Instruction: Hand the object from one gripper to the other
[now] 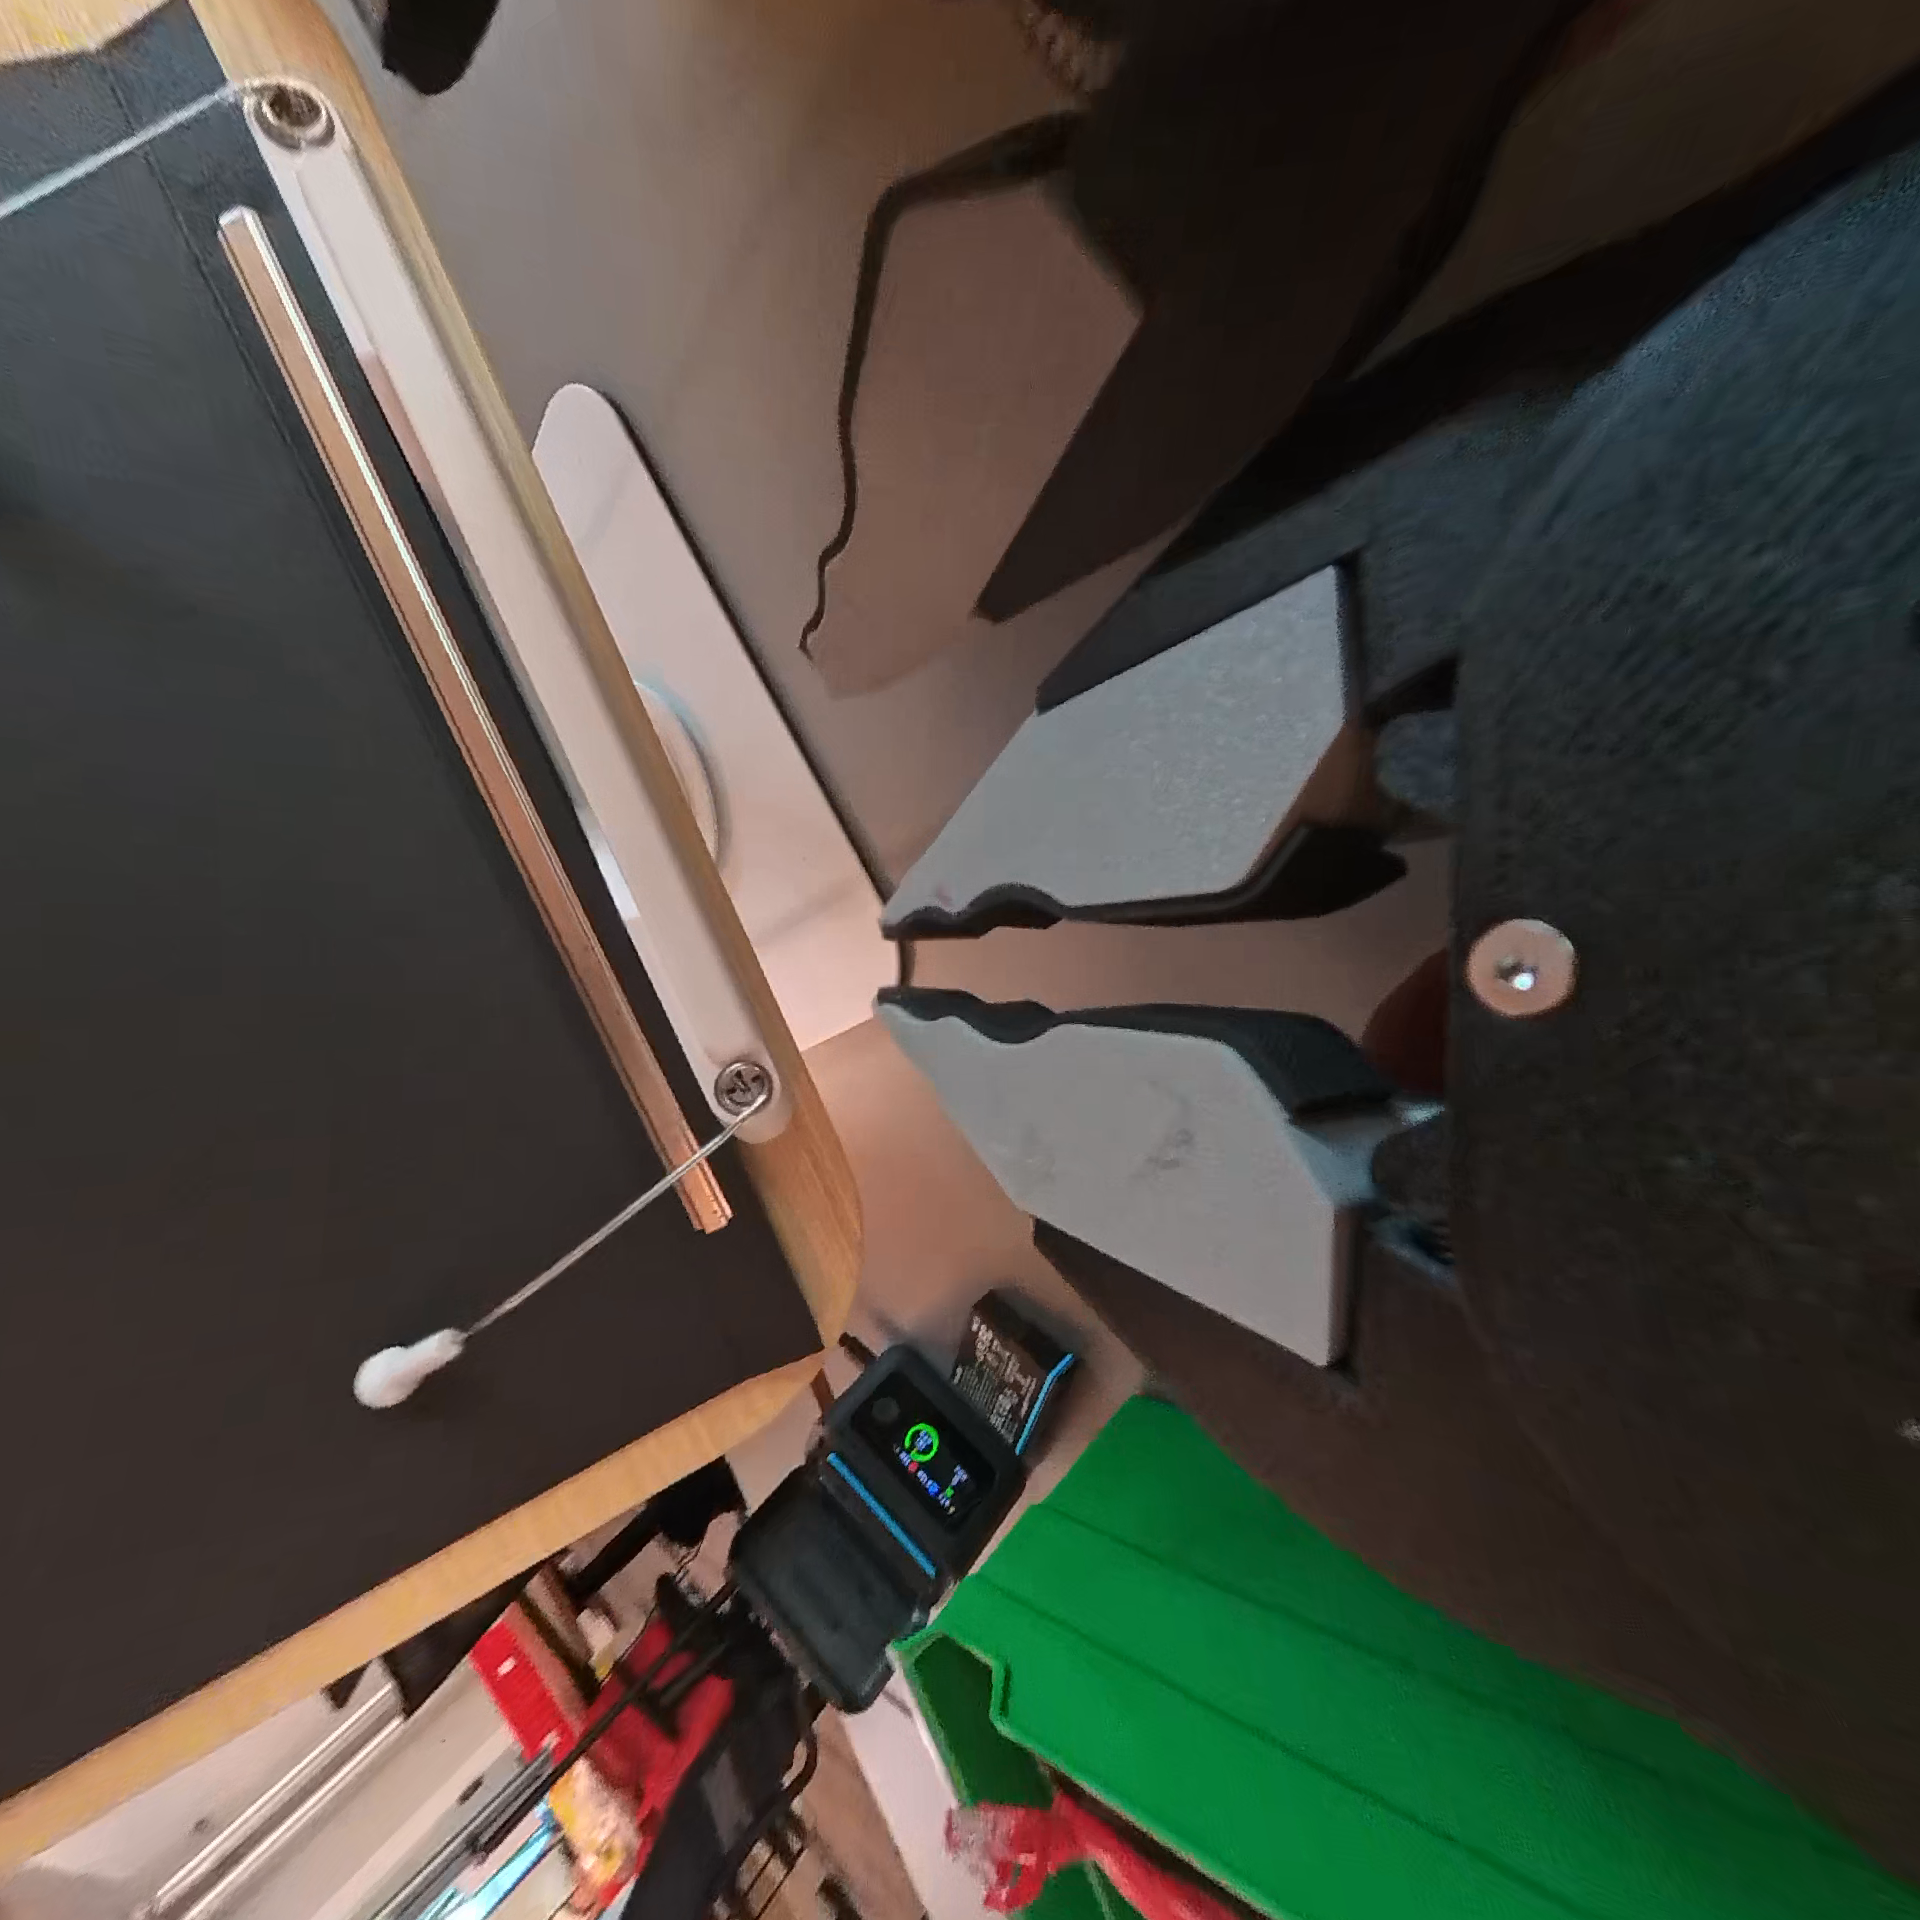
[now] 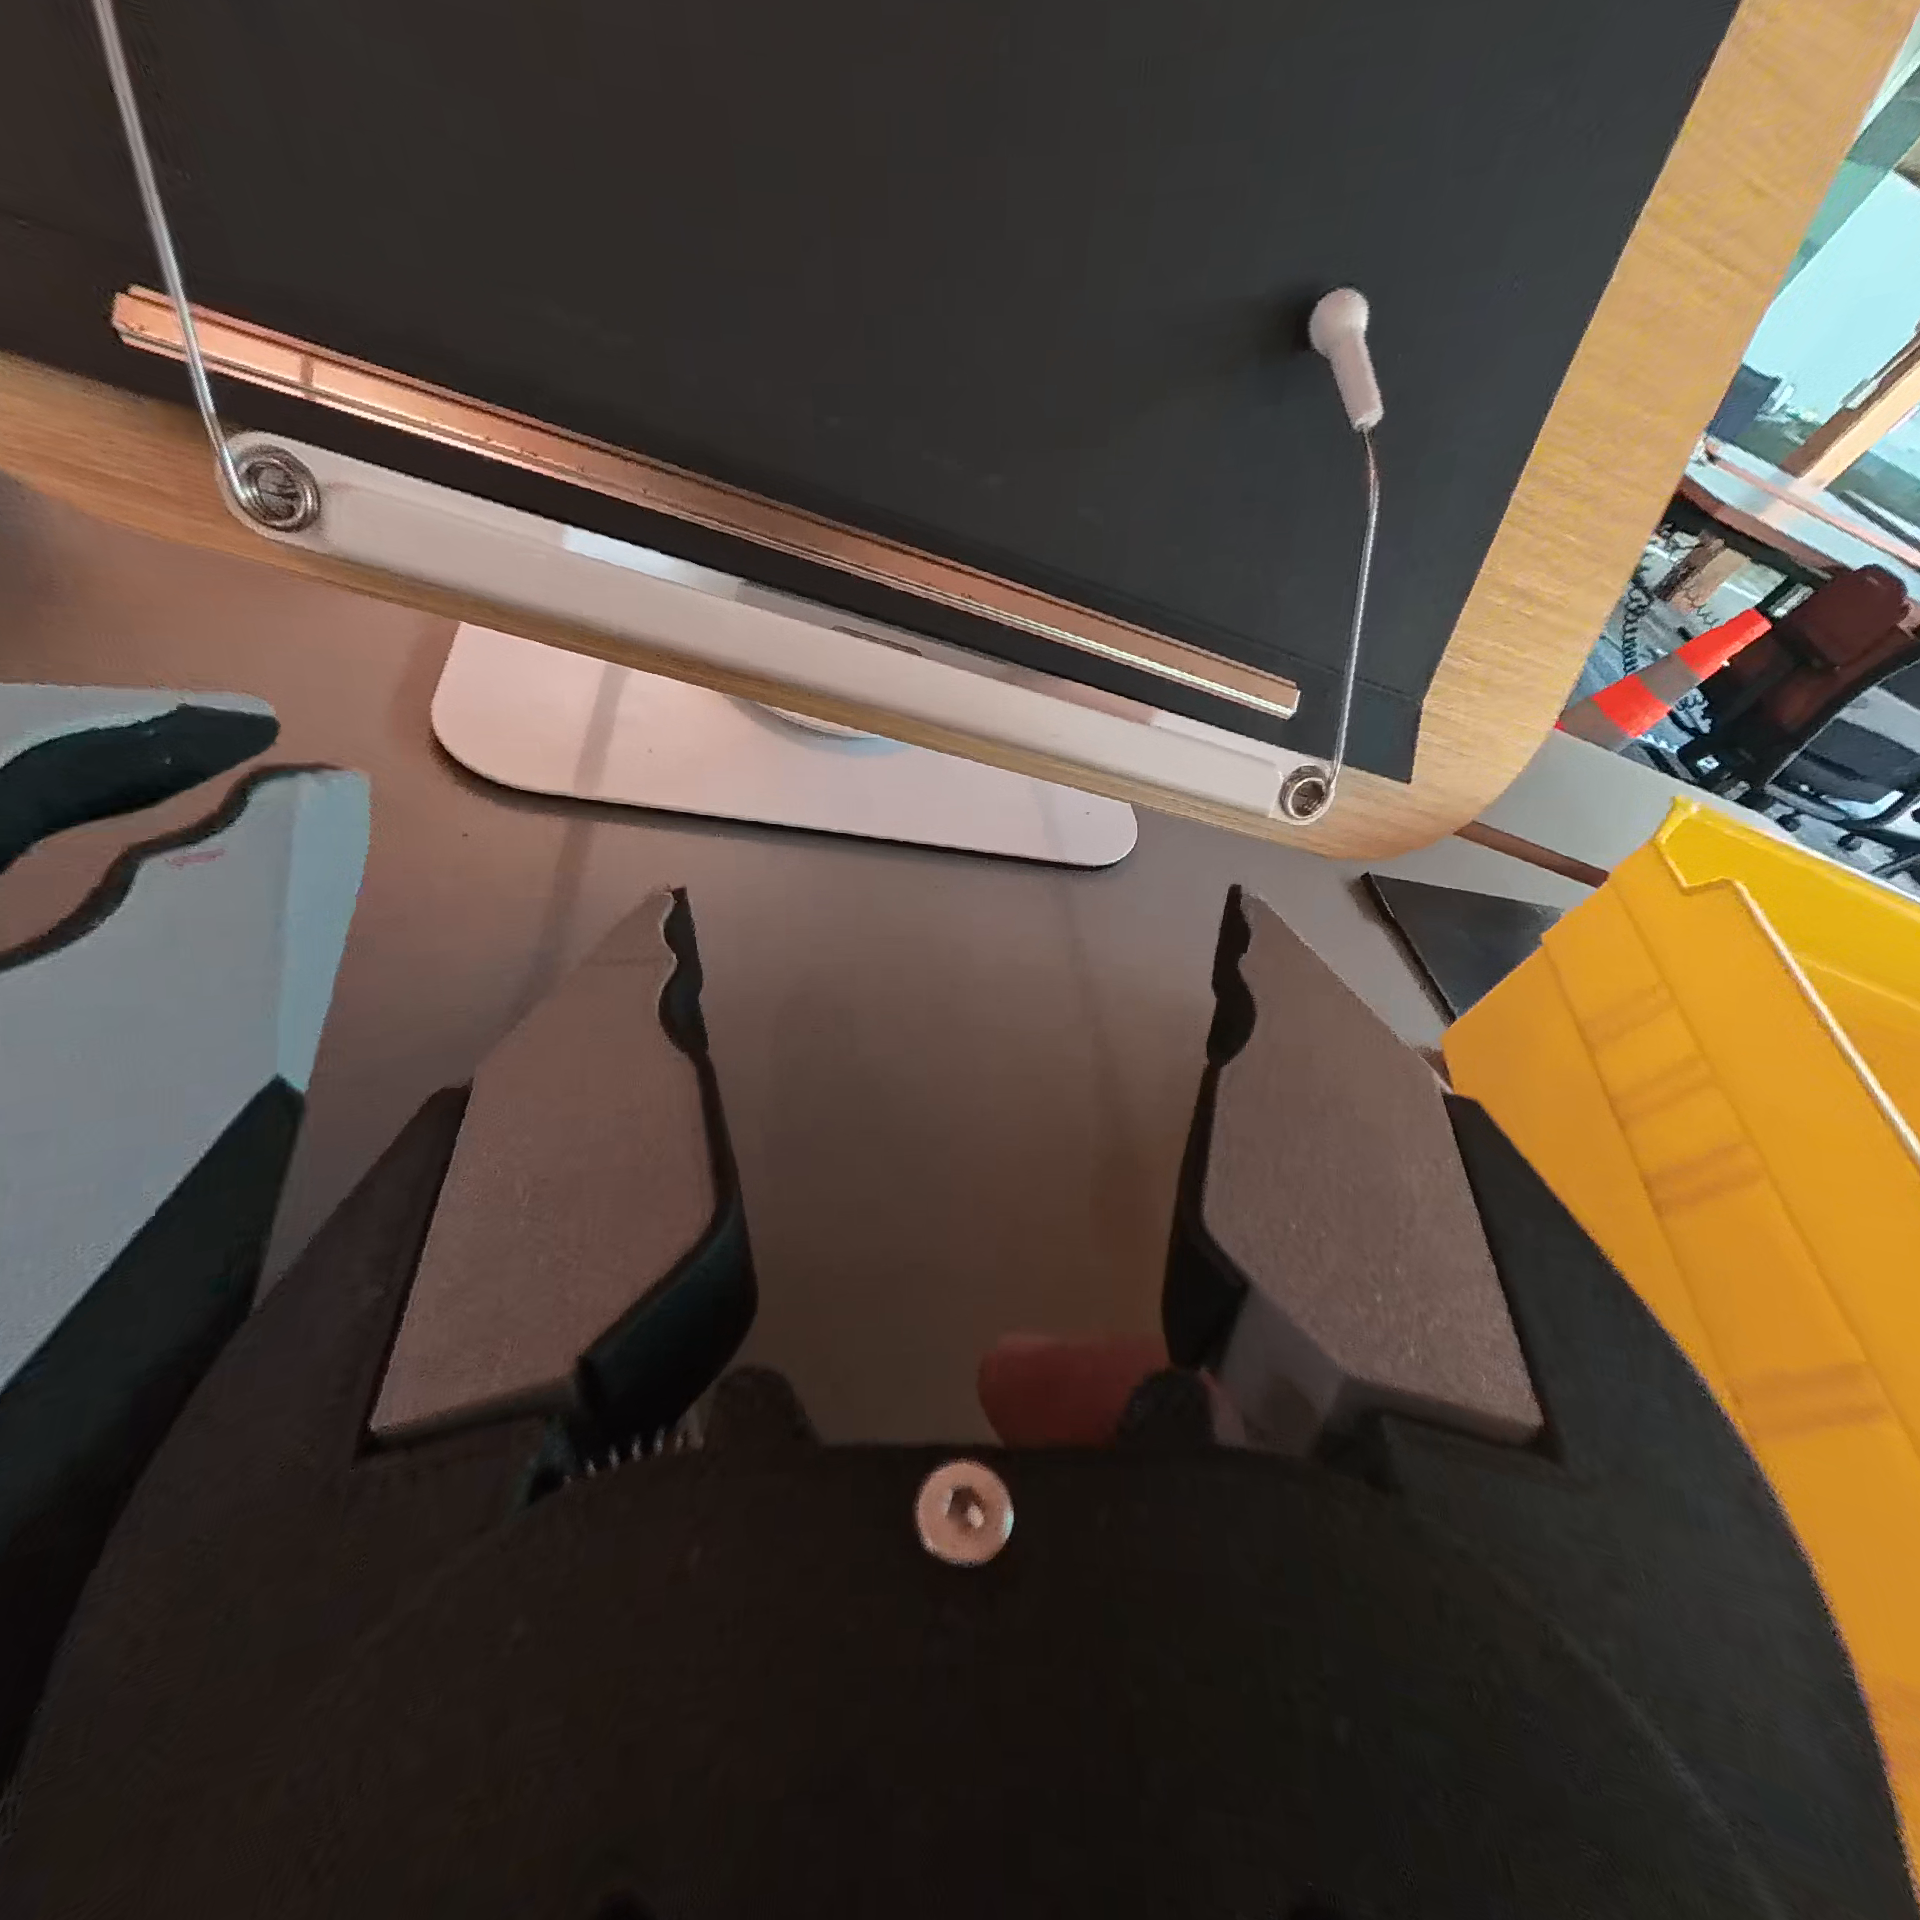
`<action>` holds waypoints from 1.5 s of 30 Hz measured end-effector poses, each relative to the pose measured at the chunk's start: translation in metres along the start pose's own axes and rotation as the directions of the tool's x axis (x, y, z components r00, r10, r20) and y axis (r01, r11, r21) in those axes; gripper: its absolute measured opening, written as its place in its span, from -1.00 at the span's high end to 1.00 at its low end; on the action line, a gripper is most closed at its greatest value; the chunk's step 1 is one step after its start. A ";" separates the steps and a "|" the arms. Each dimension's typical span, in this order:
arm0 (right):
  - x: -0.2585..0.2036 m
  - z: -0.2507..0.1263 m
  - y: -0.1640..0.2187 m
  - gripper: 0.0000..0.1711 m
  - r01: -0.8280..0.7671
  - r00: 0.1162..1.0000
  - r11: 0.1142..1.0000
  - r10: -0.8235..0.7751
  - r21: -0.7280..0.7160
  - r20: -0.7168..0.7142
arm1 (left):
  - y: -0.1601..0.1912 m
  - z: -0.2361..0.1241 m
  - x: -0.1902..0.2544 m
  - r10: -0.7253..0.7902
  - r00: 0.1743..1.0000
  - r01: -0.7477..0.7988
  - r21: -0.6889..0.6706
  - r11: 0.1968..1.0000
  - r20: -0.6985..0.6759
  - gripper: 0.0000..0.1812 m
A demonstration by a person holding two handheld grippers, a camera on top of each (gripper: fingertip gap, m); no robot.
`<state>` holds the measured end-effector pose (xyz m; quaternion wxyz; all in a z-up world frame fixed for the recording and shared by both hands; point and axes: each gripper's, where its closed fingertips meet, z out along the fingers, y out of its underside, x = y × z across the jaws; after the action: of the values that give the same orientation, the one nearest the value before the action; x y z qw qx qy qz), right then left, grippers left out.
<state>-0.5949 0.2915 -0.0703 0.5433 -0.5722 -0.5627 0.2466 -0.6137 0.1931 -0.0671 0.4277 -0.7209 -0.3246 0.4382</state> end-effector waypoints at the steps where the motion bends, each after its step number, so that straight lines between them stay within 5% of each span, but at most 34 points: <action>1: -0.001 -0.001 0.000 -0.11 0.011 1.000 1.000 -0.011 0.003 -0.005 | 0.003 0.003 0.000 -0.030 0.999 0.030 -0.022 0.999 -0.019 0.94; 4: -0.011 -0.002 0.001 -0.15 0.070 0.998 0.998 -0.070 0.003 0.009 | 0.008 0.006 -0.003 -0.110 0.992 0.107 -0.054 0.993 -0.060 0.80; 18: 0.001 0.001 0.004 -0.16 0.024 1.000 1.000 -0.024 -0.016 -0.009 | 0.005 -0.001 0.007 -0.049 0.996 0.047 -0.028 0.999 -0.069 0.96; 32: 0.007 -0.010 -0.014 -0.25 -0.026 1.000 0.997 0.025 0.066 0.016 | -0.008 -0.006 -0.002 -0.156 0.979 0.158 0.004 0.987 -0.130 0.67; 36: 0.008 -0.009 -0.012 -0.13 -0.002 1.000 0.998 0.003 0.057 -0.019 | -0.003 -0.006 0.001 -0.014 0.999 0.014 0.005 1.000 -0.043 0.88; 45: 0.007 -0.008 -0.009 -0.16 0.040 0.999 0.998 -0.039 0.048 -0.039 | 0.001 -0.004 0.008 -0.104 0.988 0.100 -0.045 0.994 -0.118 0.76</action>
<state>-0.5895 0.2934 -0.0570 0.5723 -0.5522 -0.5573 0.2385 -0.6071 0.1984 -0.0699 0.4542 -0.7365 -0.3433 0.3653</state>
